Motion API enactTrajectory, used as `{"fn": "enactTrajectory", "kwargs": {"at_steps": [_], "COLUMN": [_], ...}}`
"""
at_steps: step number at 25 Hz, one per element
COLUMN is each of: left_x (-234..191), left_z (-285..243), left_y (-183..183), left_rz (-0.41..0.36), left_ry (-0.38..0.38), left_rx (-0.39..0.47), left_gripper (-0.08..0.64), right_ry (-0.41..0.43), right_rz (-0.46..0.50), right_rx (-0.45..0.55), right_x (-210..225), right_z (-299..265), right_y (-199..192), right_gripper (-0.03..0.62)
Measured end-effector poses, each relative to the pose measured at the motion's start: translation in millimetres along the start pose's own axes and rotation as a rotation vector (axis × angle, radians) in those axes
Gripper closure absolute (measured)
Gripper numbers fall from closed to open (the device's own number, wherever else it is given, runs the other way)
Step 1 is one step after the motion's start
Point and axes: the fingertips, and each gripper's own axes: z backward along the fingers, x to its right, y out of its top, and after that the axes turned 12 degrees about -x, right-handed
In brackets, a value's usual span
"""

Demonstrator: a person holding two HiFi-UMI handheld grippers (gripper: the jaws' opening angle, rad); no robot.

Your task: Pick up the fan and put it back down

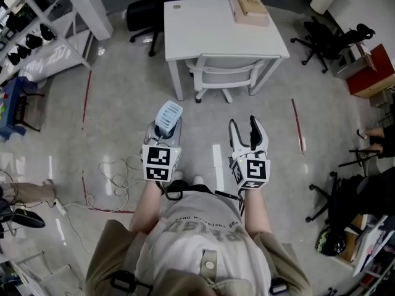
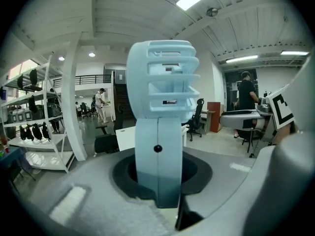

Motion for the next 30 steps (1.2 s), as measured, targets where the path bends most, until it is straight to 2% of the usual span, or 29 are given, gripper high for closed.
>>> {"fn": "enactTrajectory", "kwargs": {"at_steps": [9,15,23,30], "left_x": [3,-4,-33,-72], "left_z": [-25,-57,-118,-178], "left_y": [0,11,53,106], "left_rz": [0.005,0.011,-0.041,-0.088], "left_ry": [-0.001,-0.03,-0.07,-0.109], "left_rx": [-0.029,-0.031,-0.015,0.02], "left_gripper": [0.489,0.489,0.489,0.489], "right_ry": [-0.001,-0.014,-0.061,-0.108], "right_rz": [-0.011,0.0,-0.004,-0.007], "right_rx": [-0.026,-0.05,-0.046,-0.027], "right_x": [25,35,59,78], "right_z": [-18,-43,-102,-166], "right_y": [-9,-15,8,41], "right_gripper": [0.354,0.354,0.354,0.354]}}
